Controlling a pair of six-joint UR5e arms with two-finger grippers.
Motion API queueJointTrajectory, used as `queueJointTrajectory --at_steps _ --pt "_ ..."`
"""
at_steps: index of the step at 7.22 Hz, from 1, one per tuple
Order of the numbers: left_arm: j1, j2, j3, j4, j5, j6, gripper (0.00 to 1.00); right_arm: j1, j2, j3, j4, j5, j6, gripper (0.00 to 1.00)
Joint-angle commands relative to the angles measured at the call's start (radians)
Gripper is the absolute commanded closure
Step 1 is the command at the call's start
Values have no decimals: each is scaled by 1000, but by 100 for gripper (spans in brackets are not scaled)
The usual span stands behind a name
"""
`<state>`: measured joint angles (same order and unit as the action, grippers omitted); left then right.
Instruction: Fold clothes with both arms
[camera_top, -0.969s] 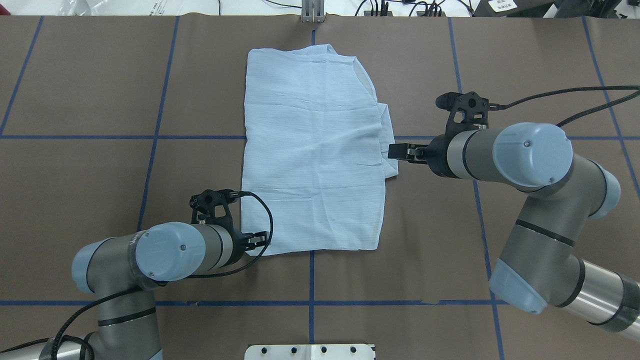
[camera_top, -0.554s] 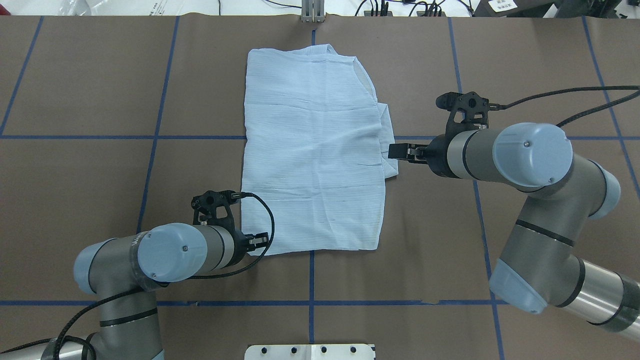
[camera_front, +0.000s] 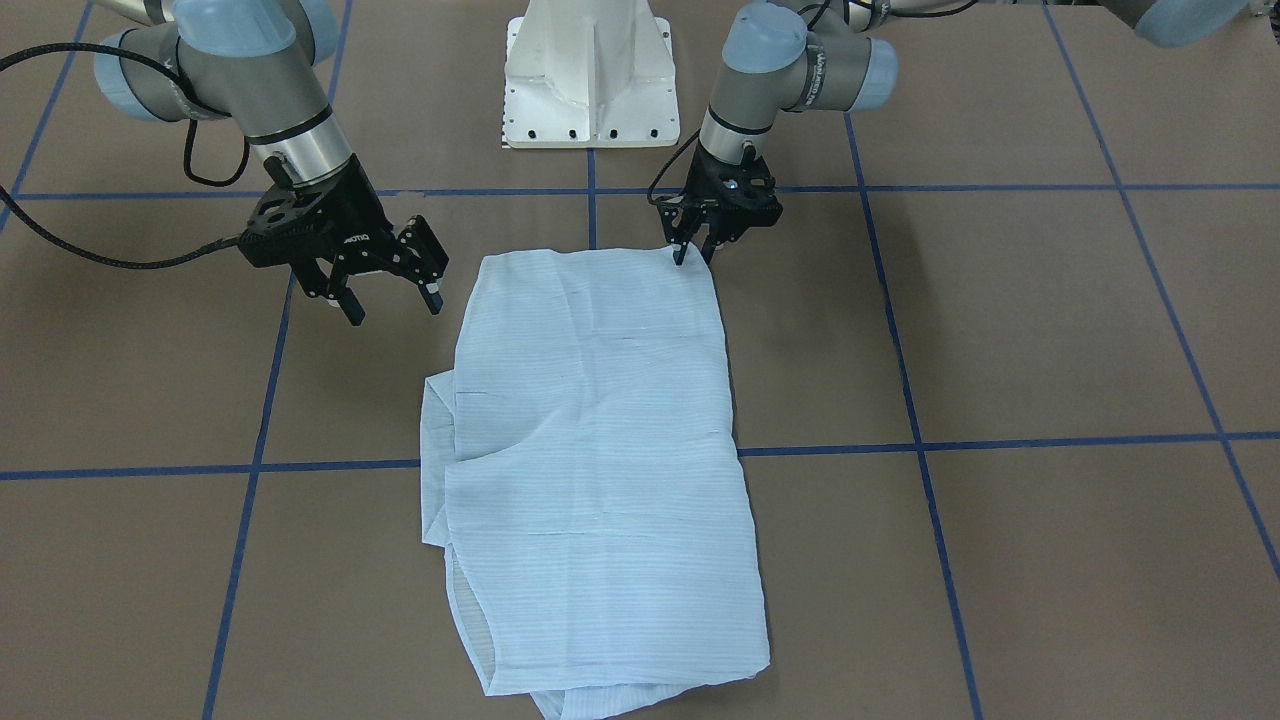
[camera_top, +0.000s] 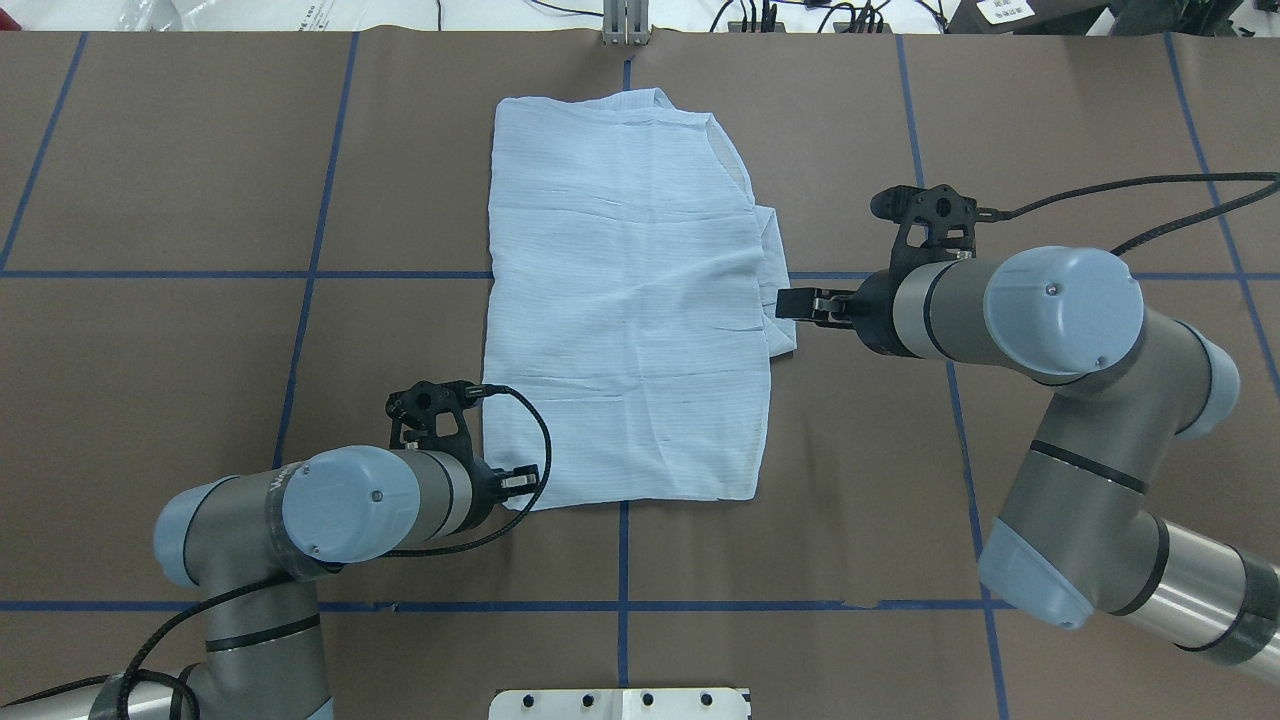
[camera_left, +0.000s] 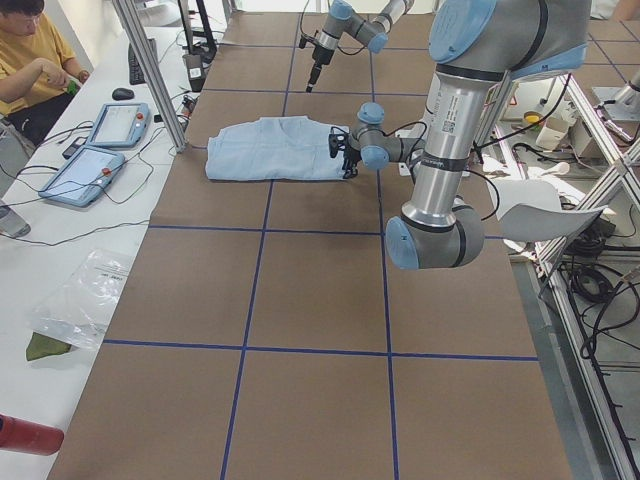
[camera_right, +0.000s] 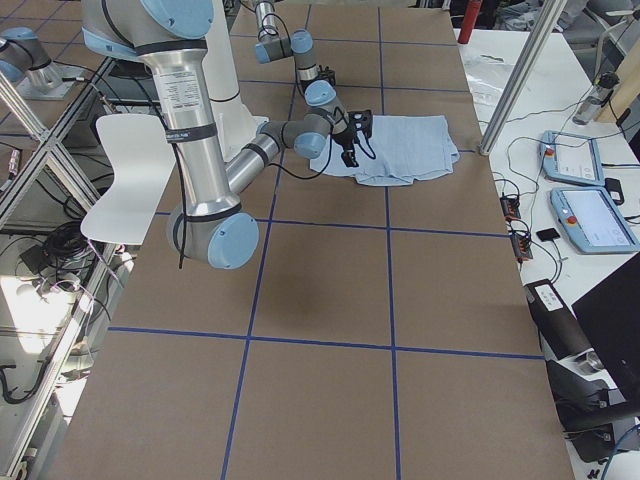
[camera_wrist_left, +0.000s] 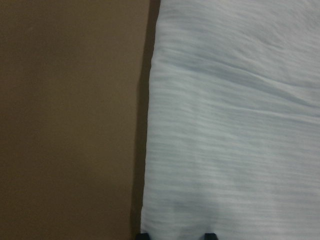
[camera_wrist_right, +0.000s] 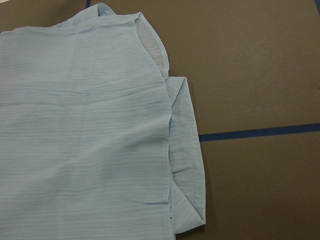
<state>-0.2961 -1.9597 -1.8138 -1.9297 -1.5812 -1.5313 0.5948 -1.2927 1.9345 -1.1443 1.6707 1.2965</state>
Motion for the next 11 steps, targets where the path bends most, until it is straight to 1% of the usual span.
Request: queueJointTrajectory --at_steps 1,2,3,4,5,6,7,9,10,11 --pt "0 -2 -2 0 1 -1 100 -26 0 1 -5 -37 57 0" --pt "0 -4 -12 0 1 -1 100 -77 12 1 -17 -95 179 2" --pt "0 -4 -16 -2 1 -1 100 -154 32 7 -59 -153 311 4" --pt "0 -4 -16 0 1 -3 100 -218 97 9 -172 -205 480 6" --pt "0 -4 -18 -2 3 -3 100 -277 186 6 -330 -241 653 14" --pt "0 -4 -18 -2 3 -3 100 -338 229 1 -407 -253 829 21" --pt "0 -4 -18 -2 3 -3 100 -381 233 -8 -413 -316 875 22" --pt "0 -10 -22 -2 4 -4 100 -415 246 -72 -411 -341 976 22" --pt "0 -11 -22 -2 15 -6 100 -420 263 -97 -411 -363 1003 22" --pt "0 -11 -24 -2 15 -6 100 -420 294 -138 -411 -367 1004 22"
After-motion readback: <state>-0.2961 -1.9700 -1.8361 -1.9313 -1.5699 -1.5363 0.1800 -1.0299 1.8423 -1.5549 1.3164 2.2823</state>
